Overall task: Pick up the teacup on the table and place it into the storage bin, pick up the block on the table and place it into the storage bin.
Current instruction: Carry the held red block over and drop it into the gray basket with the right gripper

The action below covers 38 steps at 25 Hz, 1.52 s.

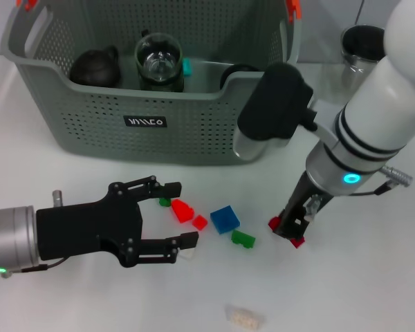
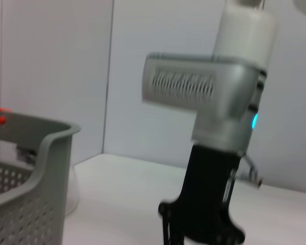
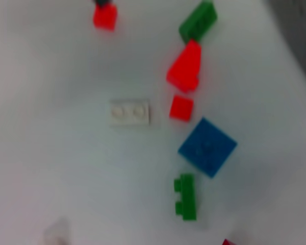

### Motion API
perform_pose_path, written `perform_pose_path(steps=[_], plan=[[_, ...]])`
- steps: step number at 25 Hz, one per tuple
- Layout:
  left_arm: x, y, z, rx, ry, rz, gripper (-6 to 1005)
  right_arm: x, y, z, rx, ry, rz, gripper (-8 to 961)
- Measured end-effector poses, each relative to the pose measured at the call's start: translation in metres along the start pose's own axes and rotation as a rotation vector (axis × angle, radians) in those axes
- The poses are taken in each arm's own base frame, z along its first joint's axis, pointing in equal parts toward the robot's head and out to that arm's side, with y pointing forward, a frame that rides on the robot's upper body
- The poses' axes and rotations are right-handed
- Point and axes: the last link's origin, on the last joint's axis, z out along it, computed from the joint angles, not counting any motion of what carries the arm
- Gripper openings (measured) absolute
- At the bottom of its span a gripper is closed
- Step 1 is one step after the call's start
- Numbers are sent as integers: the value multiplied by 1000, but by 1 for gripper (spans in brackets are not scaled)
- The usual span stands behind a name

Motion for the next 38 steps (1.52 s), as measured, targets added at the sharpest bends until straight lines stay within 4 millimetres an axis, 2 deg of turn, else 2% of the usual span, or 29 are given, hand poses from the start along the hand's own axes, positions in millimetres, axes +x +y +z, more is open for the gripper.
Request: perform_pose_path(steps=[5, 7, 11, 16, 18, 21, 25, 29, 34, 37, 38], plan=[[-6, -1, -11, 38, -14, -21, 848, -12, 2, -28, -34, -92, -14, 200], [-8, -1, -14, 52, -11, -26, 848, -22, 4, -46, -55, -153, -23, 201], [-10, 0, -17, 63, -10, -21, 848, -45, 2, -94, -50, -304, -58, 202], [-8, -1, -16, 60, -8, -11, 848, -80, -21, -153, 47, -533, -35, 204], [-8, -1, -15, 59, -7, -10, 848, -89, -37, -166, 90, -608, -3, 205], [-8, -1, -15, 60, -4, -11, 848, -99, -58, -172, 155, -665, 34, 206], [-8, 0, -13, 56, 5, -18, 847, -103, -80, -158, 213, -646, 68, 208], [-8, 0, -12, 54, 8, -20, 847, -102, -88, -142, 231, -605, 67, 209], [-8, 0, -12, 53, 11, -24, 848, -99, -89, -140, 243, -606, 48, 211], [-7, 0, -11, 52, 12, -23, 848, -94, -88, -146, 249, -627, 39, 455], [-7, -1, -11, 51, 12, -23, 848, -92, -86, -148, 242, -641, 34, 503]])
